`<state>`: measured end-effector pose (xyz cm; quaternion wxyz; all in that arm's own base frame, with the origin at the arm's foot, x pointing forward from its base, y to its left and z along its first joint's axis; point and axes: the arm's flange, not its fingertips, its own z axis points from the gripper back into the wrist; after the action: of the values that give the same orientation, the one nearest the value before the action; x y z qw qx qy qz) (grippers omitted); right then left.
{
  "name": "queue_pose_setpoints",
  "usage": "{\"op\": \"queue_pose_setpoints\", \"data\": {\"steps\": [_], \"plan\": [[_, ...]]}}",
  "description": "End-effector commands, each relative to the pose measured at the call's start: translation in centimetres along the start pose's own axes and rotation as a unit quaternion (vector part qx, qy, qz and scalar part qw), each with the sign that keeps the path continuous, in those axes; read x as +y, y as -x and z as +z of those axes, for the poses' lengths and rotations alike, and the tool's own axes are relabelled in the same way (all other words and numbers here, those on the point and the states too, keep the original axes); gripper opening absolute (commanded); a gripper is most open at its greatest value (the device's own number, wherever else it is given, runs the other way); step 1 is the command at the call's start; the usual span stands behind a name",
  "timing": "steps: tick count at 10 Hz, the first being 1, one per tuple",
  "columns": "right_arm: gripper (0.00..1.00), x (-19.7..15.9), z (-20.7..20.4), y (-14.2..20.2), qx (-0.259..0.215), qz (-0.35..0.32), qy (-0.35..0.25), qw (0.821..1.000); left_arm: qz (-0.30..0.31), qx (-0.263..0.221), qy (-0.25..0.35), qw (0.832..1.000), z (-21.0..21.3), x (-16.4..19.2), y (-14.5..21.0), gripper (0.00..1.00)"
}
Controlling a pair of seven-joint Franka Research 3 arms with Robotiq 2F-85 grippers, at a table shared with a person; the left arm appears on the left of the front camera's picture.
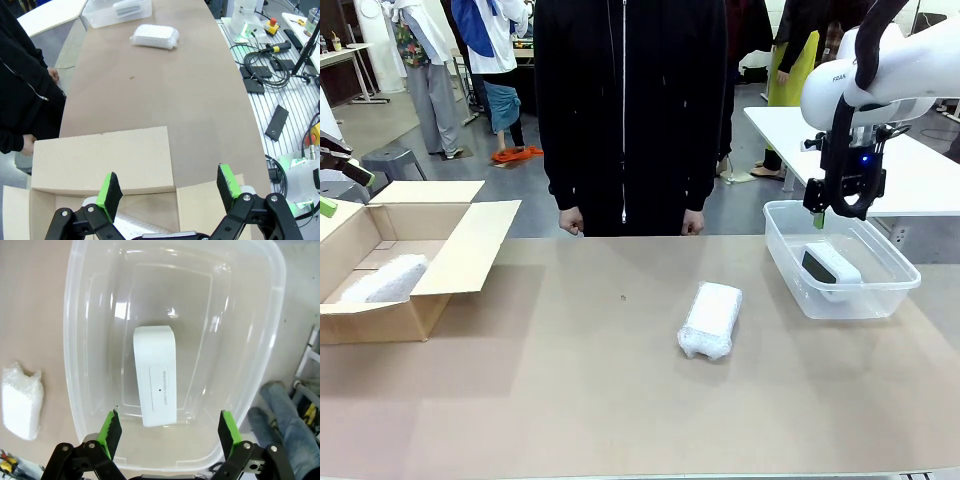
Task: Separate and place wrapped and unwrapped clocks.
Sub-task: If the picked Digital clock is wrapped, place it in the Package Box ; if not, place it in the Organizing box.
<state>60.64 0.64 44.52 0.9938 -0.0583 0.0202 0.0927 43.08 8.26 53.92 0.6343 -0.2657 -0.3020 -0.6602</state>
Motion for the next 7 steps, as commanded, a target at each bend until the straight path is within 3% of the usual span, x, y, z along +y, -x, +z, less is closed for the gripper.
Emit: {"op": "queue_pose_setpoints", "data": {"steps": [1, 7], "plan": [[1.0, 0.97, 0.0, 1.24, -0.011, -0.013, 0.027, 0.999, -0.009, -0.004, 0.002, 1.0, 0.11, -0.11, 0.04, 1.0], [1.0, 0.57, 0.67, 0.51, -0.005, 0.0, 0.005, 1.0, -0.009, -0.004, 0.002, 1.0, 0.11, -0.11, 0.04, 1.0]]}}
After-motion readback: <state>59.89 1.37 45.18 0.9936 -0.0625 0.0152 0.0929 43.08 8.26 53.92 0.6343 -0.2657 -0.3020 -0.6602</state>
